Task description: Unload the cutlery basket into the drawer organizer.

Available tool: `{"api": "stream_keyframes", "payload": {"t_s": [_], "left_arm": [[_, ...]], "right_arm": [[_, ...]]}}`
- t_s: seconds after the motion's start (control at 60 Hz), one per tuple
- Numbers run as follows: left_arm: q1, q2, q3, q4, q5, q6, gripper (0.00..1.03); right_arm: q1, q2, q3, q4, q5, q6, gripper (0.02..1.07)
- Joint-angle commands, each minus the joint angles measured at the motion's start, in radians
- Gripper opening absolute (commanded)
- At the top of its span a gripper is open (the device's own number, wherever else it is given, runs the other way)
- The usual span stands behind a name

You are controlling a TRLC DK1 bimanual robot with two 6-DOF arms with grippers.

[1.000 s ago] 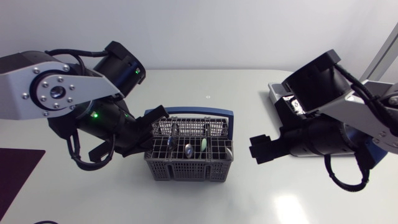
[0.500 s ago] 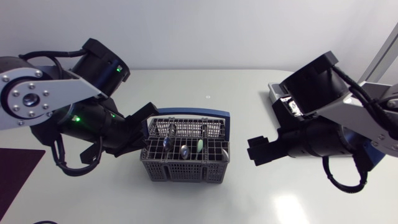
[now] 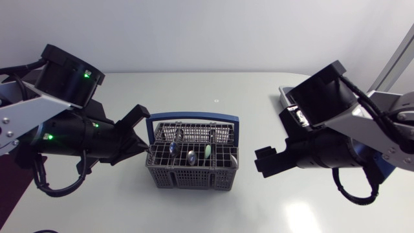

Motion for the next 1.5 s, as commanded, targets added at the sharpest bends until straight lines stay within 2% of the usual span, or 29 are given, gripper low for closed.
{"api": "stream_keyframes", "payload": {"t_s": [0.0,0.467,0.8,1.05,1.483], "left_arm": [[0.007,-0.02,-0.042,0.019,0.014,0.01,0.04],[0.018,-0.136,-0.064,0.016,0.035,0.035,0.04],[0.027,-0.195,-0.029,-0.062,0.032,0.047,0.04],[0.032,-0.247,-0.009,-0.082,0.032,0.05,0.04],[0.046,-0.294,0.03,-0.082,0.031,0.052,0.04]], "right_arm": [[0.011,0.006,-0.023,0.009,0.011,0.027,0.98],[0.036,0.01,-0.031,0.023,0.011,0.028,0.98],[0.037,0.007,-0.033,0.02,0.015,0.025,0.98],[0.05,0.007,-0.039,0.023,0.017,0.025,0.98],[0.063,0.0,-0.048,0.026,0.022,0.019,0.98]]}}
